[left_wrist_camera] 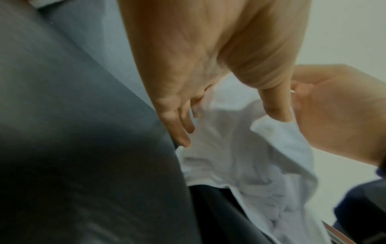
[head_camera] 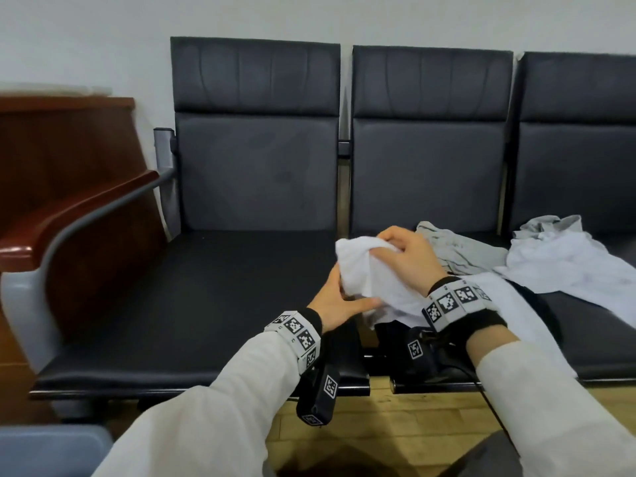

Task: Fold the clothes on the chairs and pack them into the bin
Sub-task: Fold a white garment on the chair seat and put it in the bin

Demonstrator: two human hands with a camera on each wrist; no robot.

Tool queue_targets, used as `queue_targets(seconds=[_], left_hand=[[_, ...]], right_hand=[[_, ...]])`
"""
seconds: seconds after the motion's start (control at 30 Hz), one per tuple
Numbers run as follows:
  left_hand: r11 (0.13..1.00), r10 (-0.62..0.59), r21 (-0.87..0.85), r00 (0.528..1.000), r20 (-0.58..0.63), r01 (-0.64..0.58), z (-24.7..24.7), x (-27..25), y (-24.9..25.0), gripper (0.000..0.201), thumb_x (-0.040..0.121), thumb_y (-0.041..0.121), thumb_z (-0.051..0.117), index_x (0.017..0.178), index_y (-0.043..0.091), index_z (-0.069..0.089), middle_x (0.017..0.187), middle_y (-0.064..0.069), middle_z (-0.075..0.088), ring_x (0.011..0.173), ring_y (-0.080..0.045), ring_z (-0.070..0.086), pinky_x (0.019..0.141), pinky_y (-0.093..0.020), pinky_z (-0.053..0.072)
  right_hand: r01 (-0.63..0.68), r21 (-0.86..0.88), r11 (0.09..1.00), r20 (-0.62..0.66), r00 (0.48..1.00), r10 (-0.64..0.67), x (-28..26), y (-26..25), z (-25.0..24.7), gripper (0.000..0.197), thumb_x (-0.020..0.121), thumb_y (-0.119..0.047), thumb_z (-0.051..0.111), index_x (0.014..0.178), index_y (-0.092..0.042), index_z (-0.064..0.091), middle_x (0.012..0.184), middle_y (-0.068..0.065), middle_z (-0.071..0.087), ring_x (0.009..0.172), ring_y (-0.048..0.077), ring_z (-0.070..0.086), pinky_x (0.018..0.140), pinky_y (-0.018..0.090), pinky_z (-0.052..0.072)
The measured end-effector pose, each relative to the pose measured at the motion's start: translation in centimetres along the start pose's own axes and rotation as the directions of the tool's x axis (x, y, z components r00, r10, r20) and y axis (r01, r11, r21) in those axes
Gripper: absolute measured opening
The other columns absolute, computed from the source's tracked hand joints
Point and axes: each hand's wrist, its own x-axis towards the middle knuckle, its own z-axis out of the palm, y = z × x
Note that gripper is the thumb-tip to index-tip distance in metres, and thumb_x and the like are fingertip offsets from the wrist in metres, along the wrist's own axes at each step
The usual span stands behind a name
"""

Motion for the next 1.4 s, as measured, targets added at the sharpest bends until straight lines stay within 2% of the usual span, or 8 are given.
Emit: queue_targets(seconds=[0.13,0.3,0.43,0.7,0.93,1.1,1.23,1.4], left_hand=[[0.996,-0.008,-0.089,0.994,-0.109,-0.001,1.8,0.6,1.3,0.014,0.094,0.02,0.052,0.106,0.023,0.058,0.104,-0.005,0.067,0.083,-0.013,0.065,0.066,-0.025,0.055],[0.974,-0.09,-0.225,0.892,-0.443,-0.014,-0.7,2.7,1.8,0.027,0.082,0.04,0.051,0.09,0.017,0.062,0.076,0.003,0.062,0.069,-0.008,0.059,0.065,-0.033,0.05],[0.866,-0.225,-0.486,0.776,-0.589,-0.117,-4.7,2.4,0.9,0.044,0.083,0.039,0.054,0.116,0.011,0.063,0.103,-0.008,0.068,0.09,-0.023,0.062,0.079,-0.034,0.05],[0.848,-0.384,-0.53,0.69,-0.613,0.0,-10.4,-0.5,0.5,0.045,0.086,0.042,0.055,0.118,0.01,0.058,0.107,-0.011,0.067,0.093,-0.028,0.065,0.079,-0.034,0.053],[0.734,-0.284,-0.672,0.853,-0.438,-0.1,-14.3,-3.1,0.8,0.044,0.086,0.044,0.061,0.118,0.013,0.063,0.117,-0.009,0.063,0.1,-0.013,0.066,0.089,-0.031,0.05],[0.915,-0.369,-0.371,0.692,-0.621,0.156,-15.5,-4.1,-2.0,0.077,0.079,0.008,0.07,0.142,0.011,0.026,0.133,-0.016,0.048,0.109,-0.029,0.059,0.092,-0.047,0.051],[0.839,-0.474,-0.124,0.598,-0.647,0.53,-16.0,-4.5,-2.6,0.091,0.073,0.013,0.078,0.142,0.002,0.019,0.139,-0.02,0.04,0.122,-0.04,0.047,0.096,-0.051,0.046],[0.719,-0.414,0.18,0.621,-0.666,0.671,-16.4,-4.9,-3.1,0.071,0.081,0.018,0.069,0.136,0.005,0.025,0.133,-0.019,0.047,0.119,-0.037,0.05,0.099,-0.044,0.045]], right_hand=[[-0.013,-0.015,1.0,0.261,0.965,0.017,-0.3,-0.8,1.1,0.018,0.074,-0.032,0.072,0.091,-0.03,0.066,0.093,-0.003,0.069,0.092,0.016,0.065,0.085,0.038,0.053],[-0.07,-0.718,0.692,0.329,0.843,0.426,-0.3,1.3,-0.5,0.043,0.076,-0.023,0.068,0.113,-0.012,0.051,0.109,0.008,0.06,0.101,0.027,0.059,0.089,0.039,0.05],[-0.291,-0.73,0.618,0.128,0.83,0.542,-0.5,4.1,-2.0,0.018,0.078,-0.027,0.062,0.093,-0.019,0.067,0.1,0.005,0.066,0.098,0.026,0.06,0.094,0.04,0.048],[-0.393,-0.034,0.919,-0.075,0.918,0.39,1.6,2.6,0.0,0.019,0.093,-0.013,0.049,0.103,-0.012,0.066,0.102,0.007,0.062,0.102,0.026,0.056,0.079,0.026,0.038],[-0.476,0.703,0.528,0.186,0.84,0.51,2.3,1.1,3.2,0.015,0.087,-0.002,0.056,0.099,-0.006,0.064,0.09,0.012,0.068,0.091,0.029,0.063,0.077,0.035,0.052],[-0.581,0.096,0.808,0.284,0.794,0.537,1.8,1.7,5.9,0.052,0.086,-0.011,0.066,0.133,-0.013,0.045,0.114,0.011,0.058,0.084,0.014,0.055,0.078,0.028,0.044],[-0.328,-0.16,0.931,0.349,0.863,0.364,1.3,1.8,7.6,0.026,0.074,-0.03,0.079,0.093,-0.025,0.063,0.093,-0.003,0.059,0.086,0.014,0.058,0.081,0.027,0.049],[-0.142,-0.325,0.935,0.707,0.62,0.34,-0.2,0.2,9.3,0.034,0.075,-0.043,0.076,0.103,-0.027,0.065,0.07,-0.006,0.058,0.059,0.008,0.051,0.06,0.018,0.042]])
